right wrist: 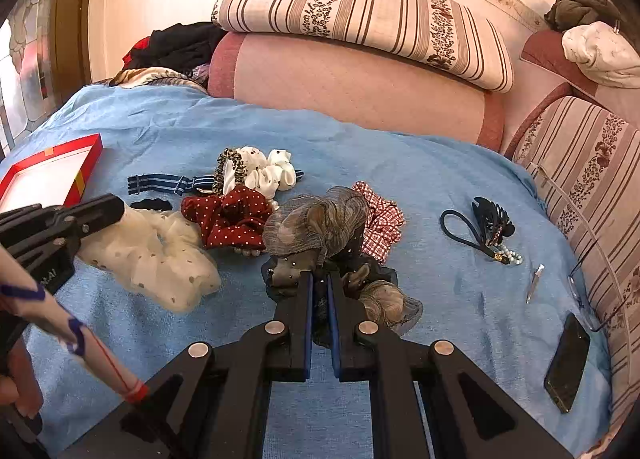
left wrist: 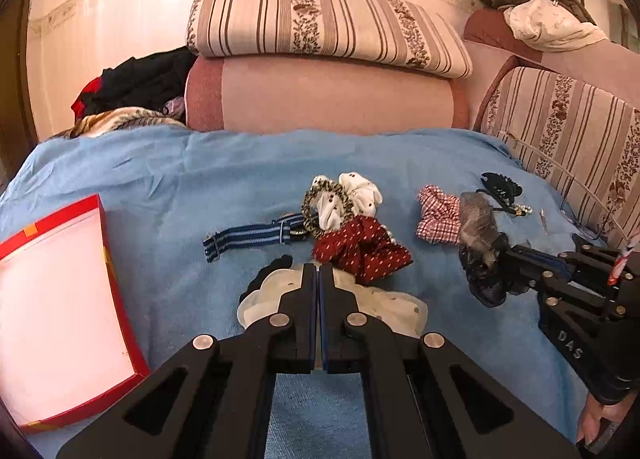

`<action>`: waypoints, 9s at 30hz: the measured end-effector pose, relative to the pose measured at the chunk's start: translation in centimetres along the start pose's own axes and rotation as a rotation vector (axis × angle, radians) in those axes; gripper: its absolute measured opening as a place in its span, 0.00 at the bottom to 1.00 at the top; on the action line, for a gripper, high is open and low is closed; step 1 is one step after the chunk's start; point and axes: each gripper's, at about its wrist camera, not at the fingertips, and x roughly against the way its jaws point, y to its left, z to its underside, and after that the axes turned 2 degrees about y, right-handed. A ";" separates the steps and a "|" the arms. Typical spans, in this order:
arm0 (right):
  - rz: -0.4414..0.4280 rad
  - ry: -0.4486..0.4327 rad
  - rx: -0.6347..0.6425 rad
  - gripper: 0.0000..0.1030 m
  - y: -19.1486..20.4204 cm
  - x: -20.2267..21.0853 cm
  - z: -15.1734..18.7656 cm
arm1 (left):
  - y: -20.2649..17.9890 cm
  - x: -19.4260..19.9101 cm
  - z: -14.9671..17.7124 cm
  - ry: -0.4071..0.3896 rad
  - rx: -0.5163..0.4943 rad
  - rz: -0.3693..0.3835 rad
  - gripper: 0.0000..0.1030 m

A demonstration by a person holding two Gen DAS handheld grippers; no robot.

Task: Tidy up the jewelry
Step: 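Grasp the cream polka-dot scrunchie with the left gripper while the right gripper holds the grey scrunchie, then carry both held scrunchies over the red-rimmed white box, then open the left gripper over the box while the right gripper releases the grey scrunchie, then withdraw both grippers and move the right gripper toward the red gingham scrunchie, then grasp the red gingham scrunchie with the right gripper and lift it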

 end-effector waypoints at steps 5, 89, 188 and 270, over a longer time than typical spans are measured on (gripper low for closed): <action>-0.001 -0.007 0.002 0.07 0.0 0.2 -0.1 | -0.2 1.6 -0.5 -0.042 -0.008 0.001 0.01; -0.468 0.001 0.179 0.07 23.4 1.3 -11.3 | 26.6 9.9 -0.5 -0.090 0.446 -0.273 0.01; -0.362 0.004 -0.333 0.54 -4.3 4.3 -0.5 | 3.9 10.4 0.5 0.006 0.137 -0.292 0.68; -0.196 0.043 -0.431 0.14 -6.9 -7.9 -3.7 | 0.0 -7.6 -3.1 0.149 0.021 0.049 0.05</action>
